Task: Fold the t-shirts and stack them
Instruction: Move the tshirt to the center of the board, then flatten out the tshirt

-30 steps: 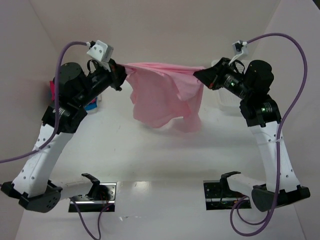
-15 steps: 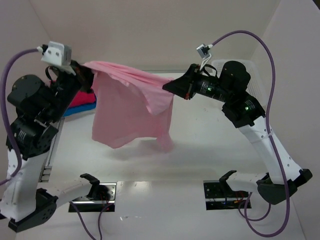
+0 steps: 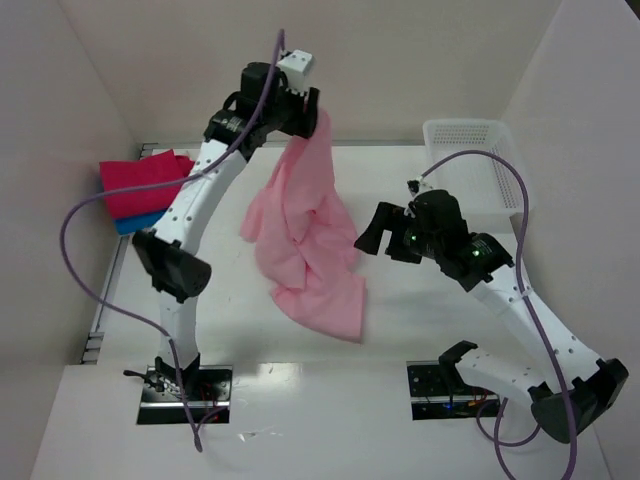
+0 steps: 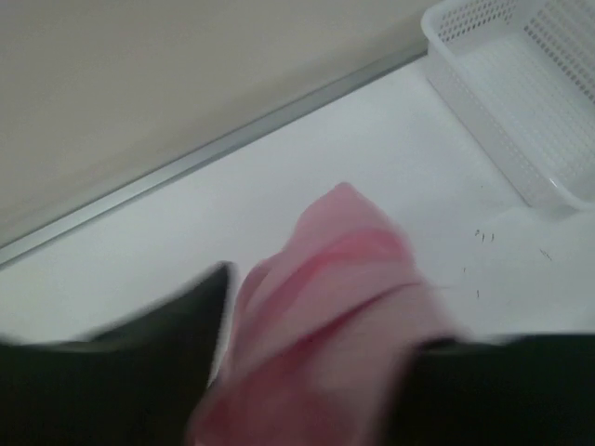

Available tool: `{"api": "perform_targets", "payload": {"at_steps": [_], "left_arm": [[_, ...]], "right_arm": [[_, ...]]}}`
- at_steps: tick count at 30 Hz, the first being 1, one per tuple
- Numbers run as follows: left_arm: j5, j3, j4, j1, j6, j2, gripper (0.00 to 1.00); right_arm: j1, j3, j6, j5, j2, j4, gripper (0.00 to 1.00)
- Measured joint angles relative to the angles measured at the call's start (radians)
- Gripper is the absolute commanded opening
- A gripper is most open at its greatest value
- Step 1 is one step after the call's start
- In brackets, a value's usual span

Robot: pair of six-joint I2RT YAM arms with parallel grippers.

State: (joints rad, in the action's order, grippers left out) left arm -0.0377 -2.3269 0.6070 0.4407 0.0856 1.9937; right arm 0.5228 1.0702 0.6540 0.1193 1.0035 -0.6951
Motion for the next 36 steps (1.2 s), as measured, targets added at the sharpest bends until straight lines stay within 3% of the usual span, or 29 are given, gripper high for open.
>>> {"api": "perform_targets", "payload": {"at_steps": [5, 9, 13, 18, 23, 31, 36], "left_arm": [[0.003, -0.281, 0.173, 0.027, -0.004, 0.172, 0.99], [0.015, -0.305, 0.209, 0.027, 0.002, 0.11, 0.99], [0.062, -0.157, 0.215, 0.006, 0.017, -0.082, 0.99], [0.157, 0.343, 0.089, -0.027, 0.098, -0.462, 0.99], [0.18, 0.757, -0.007, -0.079, 0.245, -0.695, 0.99], [0.172, 1.186, -0.092, -0.134, 0.474, -0.703, 0.99], [0.143, 1.227, -0.207, -0.197, 0.559, -0.604, 0.99]], "right_arm": [[0.0, 0.096, -0.027, -0.086, 0.005, -0.083, 1.0], [0.0, 0.2, -0.064, -0.125, 0.022, -0.071, 1.0], [0.0, 0.24, -0.104, -0.123, 0.082, -0.014, 1.0], [0.0, 0.238, -0.159, -0.145, 0.231, 0.026, 1.0], [-0.004, 0.248, -0.217, -0.173, 0.366, 0.055, 1.0], [-0.006, 0.387, -0.295, -0.2, 0.556, 0.126, 1.0], [-0.006, 0.439, -0.313, -0.203, 0.622, 0.146, 1.0]]}}
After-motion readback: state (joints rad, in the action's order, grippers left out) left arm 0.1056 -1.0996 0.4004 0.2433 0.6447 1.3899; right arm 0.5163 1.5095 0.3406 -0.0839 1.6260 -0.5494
